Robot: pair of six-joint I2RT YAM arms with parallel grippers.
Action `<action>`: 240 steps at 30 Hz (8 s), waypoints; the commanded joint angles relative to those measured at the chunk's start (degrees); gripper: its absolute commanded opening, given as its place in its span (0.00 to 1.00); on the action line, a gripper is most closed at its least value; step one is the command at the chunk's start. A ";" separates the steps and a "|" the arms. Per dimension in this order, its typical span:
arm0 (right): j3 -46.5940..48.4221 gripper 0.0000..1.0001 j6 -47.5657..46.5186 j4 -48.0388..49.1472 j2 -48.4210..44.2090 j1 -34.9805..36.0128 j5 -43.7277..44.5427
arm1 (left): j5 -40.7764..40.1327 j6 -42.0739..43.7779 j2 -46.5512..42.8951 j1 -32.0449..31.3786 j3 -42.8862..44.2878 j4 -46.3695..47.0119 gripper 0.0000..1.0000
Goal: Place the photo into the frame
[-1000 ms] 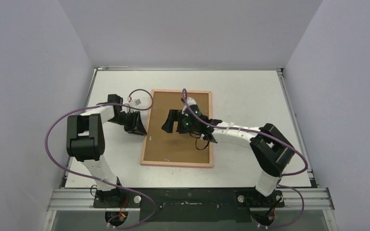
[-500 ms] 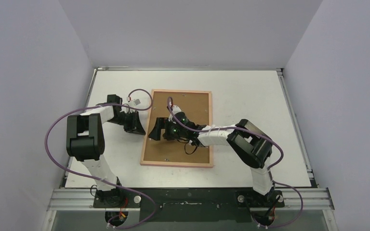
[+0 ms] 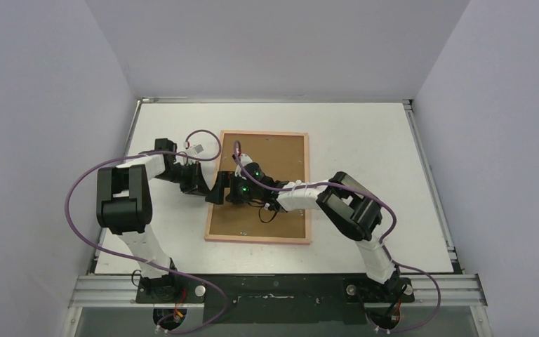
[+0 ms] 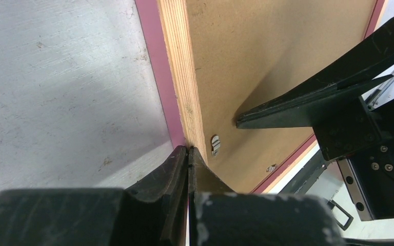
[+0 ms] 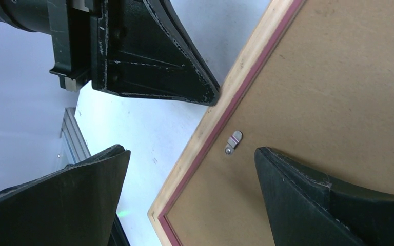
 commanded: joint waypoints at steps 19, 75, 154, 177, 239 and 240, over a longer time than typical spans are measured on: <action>5.71 0.96 1.68 2.82 3.68 1.90 -3.45 | 2.40 0.81 1.13 1.19 0.31 1.34 0.00; -1.98 0.95 -3.14 0.02 -7.90 2.07 0.77 | 6.39 -1.02 1.26 2.21 -0.44 1.99 0.00; 10.82 0.95 20.71 -4.11 3.68 -4.74 21.67 | 1.28 -28.77 7.46 -3.10 -3.17 26.09 0.00; 16.78 0.95 20.41 -9.11 7.85 -4.16 20.64 | 1.33 -28.54 8.10 -3.11 -3.62 26.38 0.00; 19.60 1.00 13.02 -14.55 6.59 -3.90 21.89 | 1.00 -28.24 5.74 -2.14 -4.39 26.24 0.00; 19.93 1.00 13.16 -14.65 6.96 -3.90 21.69 | 1.00 -28.24 5.78 -2.14 -4.41 26.21 0.00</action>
